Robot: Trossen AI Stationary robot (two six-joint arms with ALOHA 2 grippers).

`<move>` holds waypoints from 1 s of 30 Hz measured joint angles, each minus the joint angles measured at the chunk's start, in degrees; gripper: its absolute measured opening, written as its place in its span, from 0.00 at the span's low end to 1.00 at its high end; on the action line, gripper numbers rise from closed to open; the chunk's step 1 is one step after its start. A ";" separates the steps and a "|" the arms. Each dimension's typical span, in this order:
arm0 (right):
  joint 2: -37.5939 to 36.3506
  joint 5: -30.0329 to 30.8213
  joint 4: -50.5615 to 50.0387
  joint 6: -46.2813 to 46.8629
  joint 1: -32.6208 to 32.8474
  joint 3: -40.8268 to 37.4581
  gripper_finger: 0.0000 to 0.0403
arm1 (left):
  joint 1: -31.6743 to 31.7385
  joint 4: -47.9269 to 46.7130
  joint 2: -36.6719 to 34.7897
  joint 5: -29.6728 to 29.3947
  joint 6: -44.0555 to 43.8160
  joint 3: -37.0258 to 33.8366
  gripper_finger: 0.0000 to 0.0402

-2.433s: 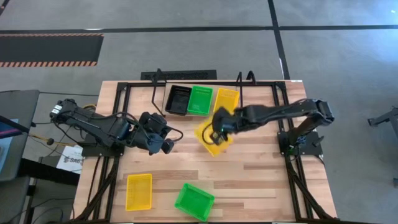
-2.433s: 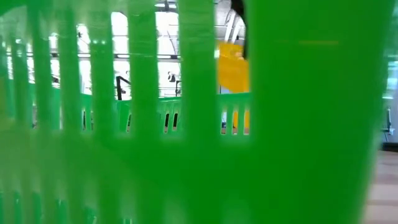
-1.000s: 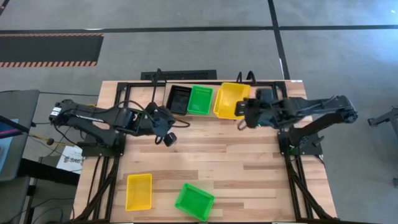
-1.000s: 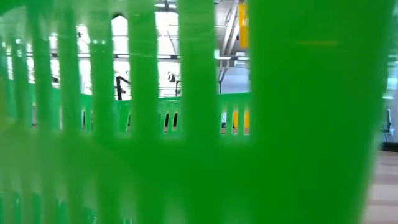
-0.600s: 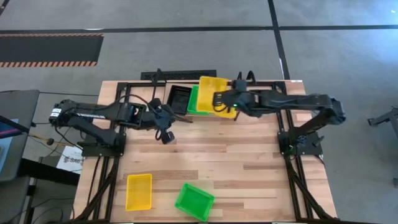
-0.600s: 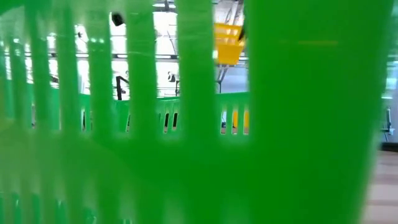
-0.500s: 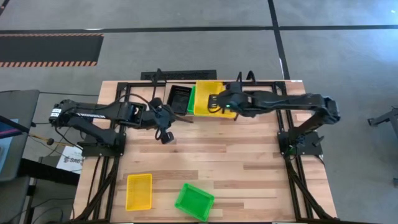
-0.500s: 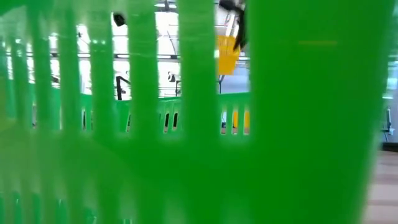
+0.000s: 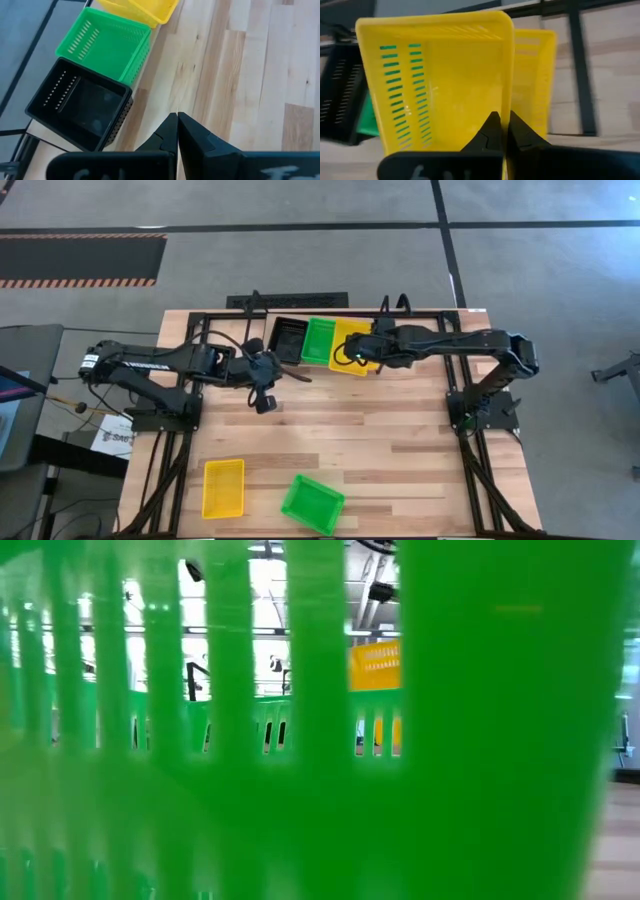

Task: Stack baskets on shelf by color
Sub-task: Stack the right yellow bin on top of the yellow bin

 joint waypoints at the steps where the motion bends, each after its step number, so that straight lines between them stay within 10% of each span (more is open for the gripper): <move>1: 0.00 0.00 -1.24 0.48 -0.29 0.00 0.01 | 0.00 0.02 0.00 -0.01 0.00 0.00 0.00; 30: -0.55 8.10 -4.07 -4.99 -4.73 0.02 0.01 | 0.00 0.27 0.00 -0.04 -3.23 0.00 0.00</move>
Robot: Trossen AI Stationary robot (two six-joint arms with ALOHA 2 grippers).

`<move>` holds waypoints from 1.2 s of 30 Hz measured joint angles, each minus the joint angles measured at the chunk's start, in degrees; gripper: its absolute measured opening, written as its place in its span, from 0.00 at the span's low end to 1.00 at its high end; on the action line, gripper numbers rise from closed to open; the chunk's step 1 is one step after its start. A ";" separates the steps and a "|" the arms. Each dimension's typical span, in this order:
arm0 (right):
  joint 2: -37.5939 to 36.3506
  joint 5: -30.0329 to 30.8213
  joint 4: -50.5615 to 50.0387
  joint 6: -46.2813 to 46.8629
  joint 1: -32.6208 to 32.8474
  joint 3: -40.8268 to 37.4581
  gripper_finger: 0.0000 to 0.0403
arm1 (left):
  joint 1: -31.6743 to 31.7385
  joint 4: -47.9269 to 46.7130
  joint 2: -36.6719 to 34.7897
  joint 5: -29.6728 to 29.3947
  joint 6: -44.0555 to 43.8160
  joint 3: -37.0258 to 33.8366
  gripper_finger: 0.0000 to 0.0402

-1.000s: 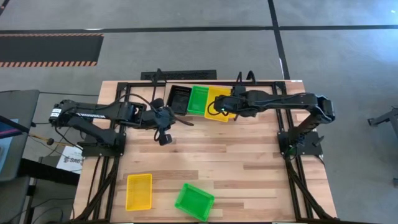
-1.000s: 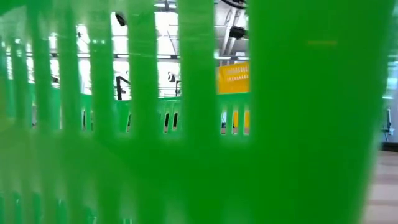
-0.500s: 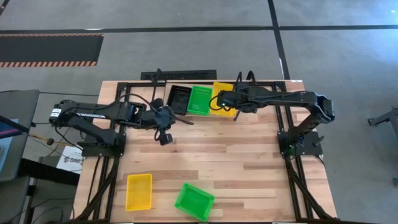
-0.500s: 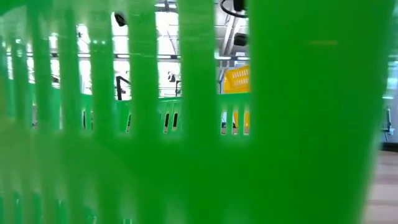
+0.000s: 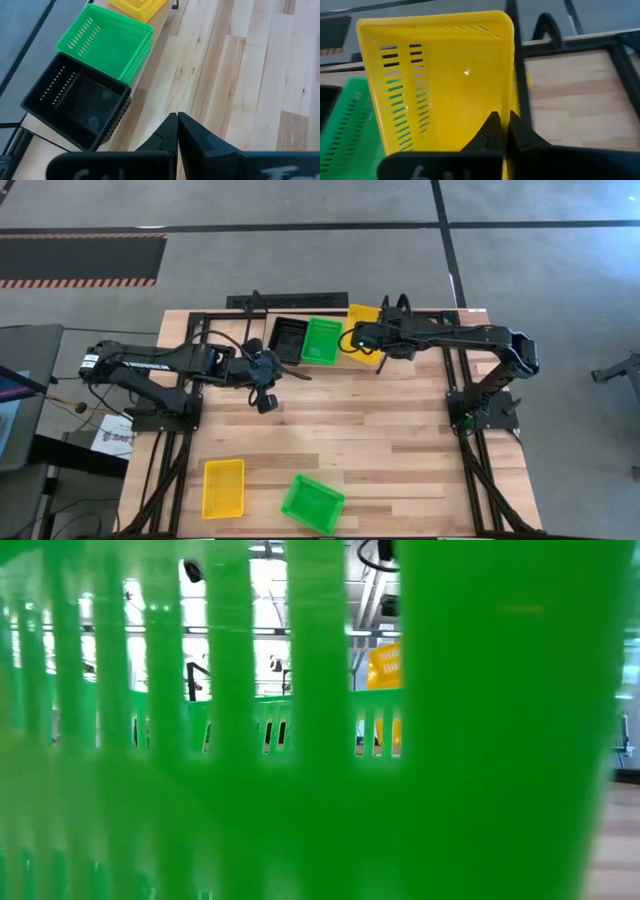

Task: Stack baskets on shelf by color
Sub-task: Stack the right yellow bin on top of the yellow bin

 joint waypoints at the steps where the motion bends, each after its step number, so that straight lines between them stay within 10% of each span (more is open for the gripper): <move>1: 0.00 0.08 -0.99 0.70 -0.03 -0.02 0.01 | 0.00 0.00 -0.02 0.00 0.02 0.00 0.00; 36: 0.72 -1.84 0.31 5.48 3.85 0.00 0.01 | 0.02 0.32 -0.01 -0.02 1.70 -0.02 0.00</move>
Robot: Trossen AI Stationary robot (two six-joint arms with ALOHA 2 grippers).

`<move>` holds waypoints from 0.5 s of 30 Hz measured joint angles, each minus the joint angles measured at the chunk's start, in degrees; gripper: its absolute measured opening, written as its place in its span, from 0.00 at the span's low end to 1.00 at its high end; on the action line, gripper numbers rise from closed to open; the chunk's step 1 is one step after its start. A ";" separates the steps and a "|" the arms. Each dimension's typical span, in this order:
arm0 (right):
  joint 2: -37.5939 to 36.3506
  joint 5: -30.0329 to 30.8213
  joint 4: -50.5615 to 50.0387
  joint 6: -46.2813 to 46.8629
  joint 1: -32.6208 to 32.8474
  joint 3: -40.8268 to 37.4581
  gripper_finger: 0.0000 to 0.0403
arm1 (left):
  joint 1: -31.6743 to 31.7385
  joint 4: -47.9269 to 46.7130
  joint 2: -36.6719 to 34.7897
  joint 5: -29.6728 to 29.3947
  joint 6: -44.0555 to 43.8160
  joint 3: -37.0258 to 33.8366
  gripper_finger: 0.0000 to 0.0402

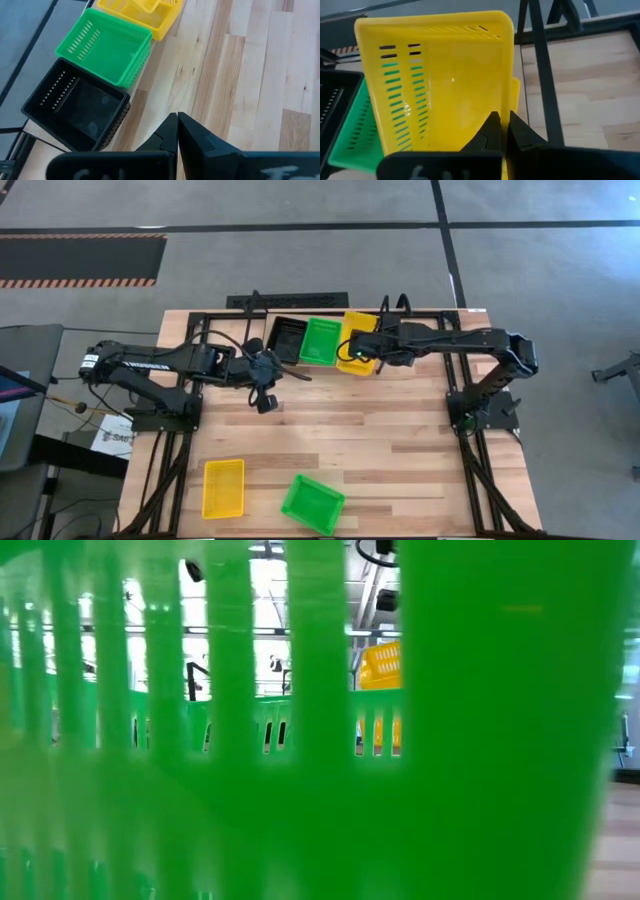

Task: Stack baskets on shelf by color
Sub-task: Stack the right yellow bin on top of the yellow bin

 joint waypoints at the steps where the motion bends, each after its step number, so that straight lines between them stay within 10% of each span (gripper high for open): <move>1: 0.00 -0.06 0.00 0.41 0.10 0.00 0.01 | 0.00 0.01 0.01 0.00 0.00 0.00 0.00; 15: 0.01 -3.16 0.13 3.65 0.75 0.00 0.01 | -0.02 -0.01 0.00 0.02 -1.18 0.00 0.00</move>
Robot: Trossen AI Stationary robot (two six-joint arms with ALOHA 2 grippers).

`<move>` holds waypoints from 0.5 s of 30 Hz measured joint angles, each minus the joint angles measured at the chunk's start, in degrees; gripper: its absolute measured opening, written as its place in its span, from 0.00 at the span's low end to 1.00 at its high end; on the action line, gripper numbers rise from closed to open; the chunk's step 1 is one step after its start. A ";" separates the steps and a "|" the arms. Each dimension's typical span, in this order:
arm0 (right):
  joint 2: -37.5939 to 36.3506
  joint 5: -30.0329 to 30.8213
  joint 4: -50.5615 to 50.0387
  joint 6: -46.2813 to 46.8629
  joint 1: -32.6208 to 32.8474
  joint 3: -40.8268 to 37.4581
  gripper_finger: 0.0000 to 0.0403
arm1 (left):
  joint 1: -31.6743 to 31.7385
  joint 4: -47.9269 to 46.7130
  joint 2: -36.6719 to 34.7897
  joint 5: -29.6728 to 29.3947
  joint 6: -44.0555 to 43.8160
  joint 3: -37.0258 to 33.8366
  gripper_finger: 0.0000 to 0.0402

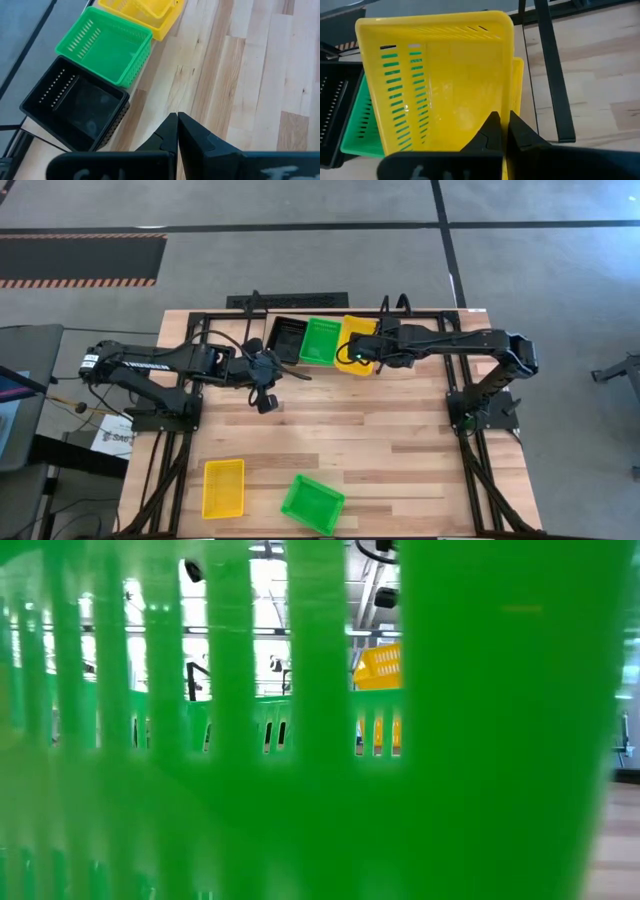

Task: Stack baskets on shelf by color
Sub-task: Stack the right yellow bin on top of the yellow bin

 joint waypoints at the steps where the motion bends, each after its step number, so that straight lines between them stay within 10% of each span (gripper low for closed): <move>1: 0.20 0.00 -0.02 0.58 0.00 0.00 0.01 | 0.00 0.00 0.00 0.00 0.00 0.00 0.00; 15: 0.49 -1.41 -0.34 0.95 0.17 -0.04 0.01 | 0.00 0.00 0.01 0.00 0.13 0.00 0.00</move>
